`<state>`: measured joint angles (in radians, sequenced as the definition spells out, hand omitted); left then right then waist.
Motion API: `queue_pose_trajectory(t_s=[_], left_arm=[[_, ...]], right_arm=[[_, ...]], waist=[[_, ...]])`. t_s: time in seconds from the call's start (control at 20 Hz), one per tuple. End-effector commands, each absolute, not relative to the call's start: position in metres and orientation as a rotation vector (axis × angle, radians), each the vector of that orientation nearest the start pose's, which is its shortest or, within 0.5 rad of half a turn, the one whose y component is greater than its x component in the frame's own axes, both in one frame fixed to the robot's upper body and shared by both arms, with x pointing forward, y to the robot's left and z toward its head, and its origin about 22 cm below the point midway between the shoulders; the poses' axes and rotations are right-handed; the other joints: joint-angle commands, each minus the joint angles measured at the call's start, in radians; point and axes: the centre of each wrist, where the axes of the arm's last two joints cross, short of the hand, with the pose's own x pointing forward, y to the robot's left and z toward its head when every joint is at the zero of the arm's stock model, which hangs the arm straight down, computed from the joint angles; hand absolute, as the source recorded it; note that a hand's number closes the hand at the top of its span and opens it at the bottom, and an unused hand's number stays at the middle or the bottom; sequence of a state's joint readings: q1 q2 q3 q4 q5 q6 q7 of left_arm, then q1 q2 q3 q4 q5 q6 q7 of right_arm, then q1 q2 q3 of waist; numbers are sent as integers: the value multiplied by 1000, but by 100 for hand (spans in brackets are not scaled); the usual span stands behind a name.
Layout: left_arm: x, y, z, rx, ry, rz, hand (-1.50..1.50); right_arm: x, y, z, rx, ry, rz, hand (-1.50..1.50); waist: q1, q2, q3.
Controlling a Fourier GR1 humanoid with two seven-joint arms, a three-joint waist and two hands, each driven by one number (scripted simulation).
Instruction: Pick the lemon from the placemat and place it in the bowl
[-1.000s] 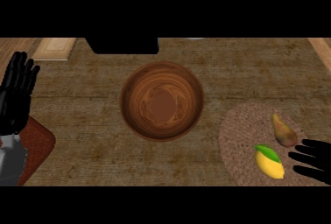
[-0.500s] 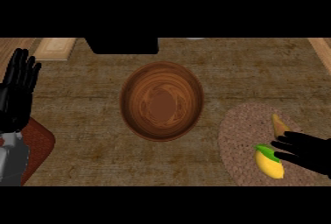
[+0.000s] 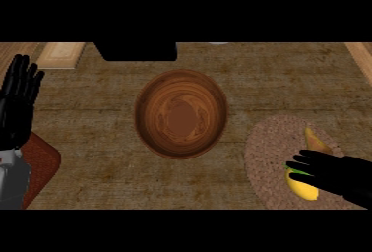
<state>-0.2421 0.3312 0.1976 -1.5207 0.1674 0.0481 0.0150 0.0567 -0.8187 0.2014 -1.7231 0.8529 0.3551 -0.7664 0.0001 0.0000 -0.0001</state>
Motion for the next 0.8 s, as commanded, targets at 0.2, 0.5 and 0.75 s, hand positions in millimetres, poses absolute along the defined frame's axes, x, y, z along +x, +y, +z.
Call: queue_pose_trajectory(t_s=[0.2, 0.5, 0.75], left_arm=[[304, 344, 76, 244, -1785, 40, 0], [303, 321, 74, 239, -1792, 21, 0], [288, 331, 69, 223, -1789, 29, 0]], right_arm=[[231, -334, 48, -160, -1418, 2025, -150], [245, -329, 60, -204, -1400, 2028, -150], [240, -328, 17, -189, -1375, 2014, -150]], waist=[[-1, 1, 0], [-1, 0, 0], [2, 0, 0]])
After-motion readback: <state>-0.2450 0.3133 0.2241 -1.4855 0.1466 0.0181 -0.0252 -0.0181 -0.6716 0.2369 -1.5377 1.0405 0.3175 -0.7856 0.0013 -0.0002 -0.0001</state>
